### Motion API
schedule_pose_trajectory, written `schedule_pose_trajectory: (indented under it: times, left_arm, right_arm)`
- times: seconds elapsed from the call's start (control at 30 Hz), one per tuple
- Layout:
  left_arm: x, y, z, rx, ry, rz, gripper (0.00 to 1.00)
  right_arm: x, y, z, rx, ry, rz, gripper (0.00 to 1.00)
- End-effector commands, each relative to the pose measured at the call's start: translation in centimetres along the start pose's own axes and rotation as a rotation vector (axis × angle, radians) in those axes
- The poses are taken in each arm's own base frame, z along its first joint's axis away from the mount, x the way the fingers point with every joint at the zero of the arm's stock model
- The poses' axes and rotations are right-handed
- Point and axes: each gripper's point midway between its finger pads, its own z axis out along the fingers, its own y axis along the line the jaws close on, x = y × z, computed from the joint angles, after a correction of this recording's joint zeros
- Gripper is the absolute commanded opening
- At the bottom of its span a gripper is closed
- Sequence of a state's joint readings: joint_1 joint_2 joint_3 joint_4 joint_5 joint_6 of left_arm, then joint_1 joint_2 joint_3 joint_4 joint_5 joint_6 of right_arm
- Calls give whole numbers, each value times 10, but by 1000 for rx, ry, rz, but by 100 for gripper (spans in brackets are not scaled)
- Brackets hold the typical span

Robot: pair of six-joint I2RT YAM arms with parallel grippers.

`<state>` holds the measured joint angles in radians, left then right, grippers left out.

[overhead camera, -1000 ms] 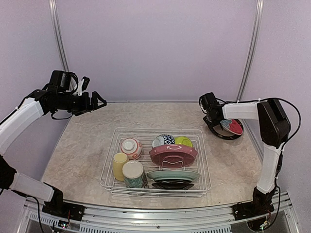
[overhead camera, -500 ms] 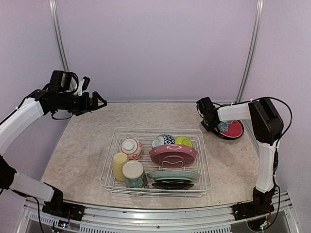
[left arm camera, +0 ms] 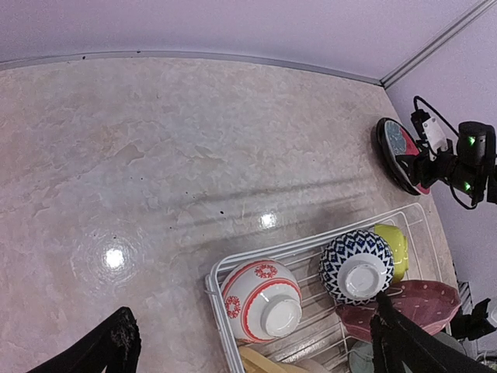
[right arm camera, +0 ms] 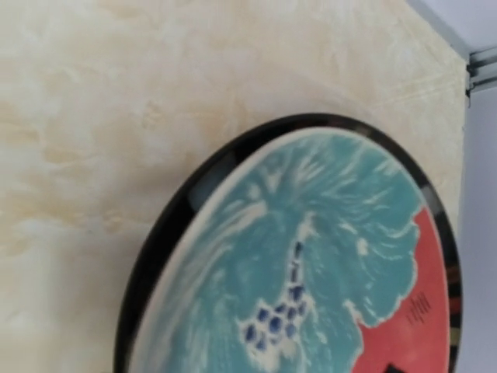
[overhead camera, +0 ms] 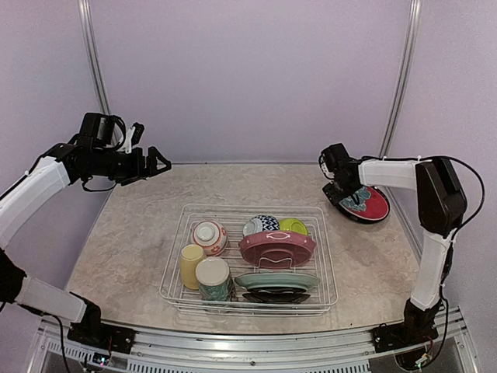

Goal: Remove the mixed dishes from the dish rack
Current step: Place the plate with another plate.

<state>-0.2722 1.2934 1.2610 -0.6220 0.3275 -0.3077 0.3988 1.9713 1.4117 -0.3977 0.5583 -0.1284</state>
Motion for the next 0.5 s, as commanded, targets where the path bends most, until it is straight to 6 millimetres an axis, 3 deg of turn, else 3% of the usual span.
schedule_pose_trajectory:
  times: [0.0, 0.13, 0.23, 0.33, 0.47]
  left_arm:
    - [-6, -7, -9, 8, -20, 19, 99]
    - [-6, -8, -9, 10, -22, 18, 99]
    - [-7, -9, -10, 10, -23, 20, 99]
    - [-6, -8, -10, 8, -22, 19, 99]
    - [-6, -10, -9, 15, -21, 17, 99]
  right_arm:
    - [-23, -25, -47, -37, -89, 102, 75]
    - [-26, -38, -73, -60, -133, 150, 79]
    - [-29, -33, -98, -164, -200, 191, 91]
    - [-32, -27, -132, -294, -306, 220, 99]
    - [-32, -28, -179, -415, -461, 253, 100]
